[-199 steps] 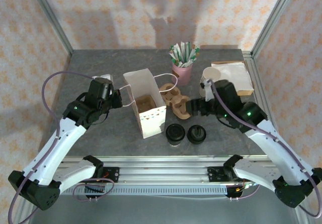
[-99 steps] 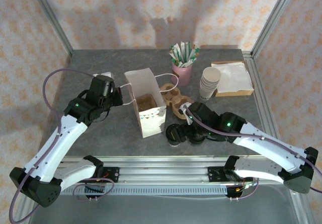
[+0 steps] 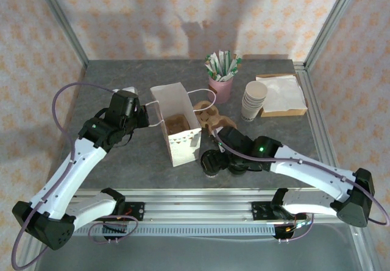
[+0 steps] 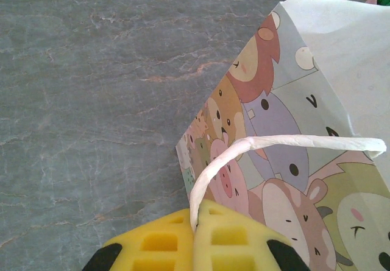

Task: Pack the takeout coffee

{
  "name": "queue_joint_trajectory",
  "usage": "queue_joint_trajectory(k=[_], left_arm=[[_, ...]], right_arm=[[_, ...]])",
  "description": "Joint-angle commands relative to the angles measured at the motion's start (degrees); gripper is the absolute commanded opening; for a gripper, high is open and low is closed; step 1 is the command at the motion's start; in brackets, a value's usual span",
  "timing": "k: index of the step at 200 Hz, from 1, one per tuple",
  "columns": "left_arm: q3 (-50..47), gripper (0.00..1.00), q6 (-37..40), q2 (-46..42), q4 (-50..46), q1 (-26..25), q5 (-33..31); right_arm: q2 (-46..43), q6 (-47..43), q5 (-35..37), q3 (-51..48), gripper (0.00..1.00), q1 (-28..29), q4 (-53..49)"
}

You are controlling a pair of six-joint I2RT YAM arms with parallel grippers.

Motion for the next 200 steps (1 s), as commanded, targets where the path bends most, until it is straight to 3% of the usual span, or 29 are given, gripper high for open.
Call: queue_joint_trajectory(k=[1, 200], left_arm=[[1.83, 0.00, -0.99, 0.35, -0.60, 0.46, -0.90], [1.96, 0.00, -0.95, 0.96, -0.68, 0.46, -0.35]], right_arm=[[2.08, -0.21, 2.17, 0.01, 0.86, 0.53, 1.74], [7.53, 0.10, 3.62, -1.30, 0.84, 1.91, 3.61]])
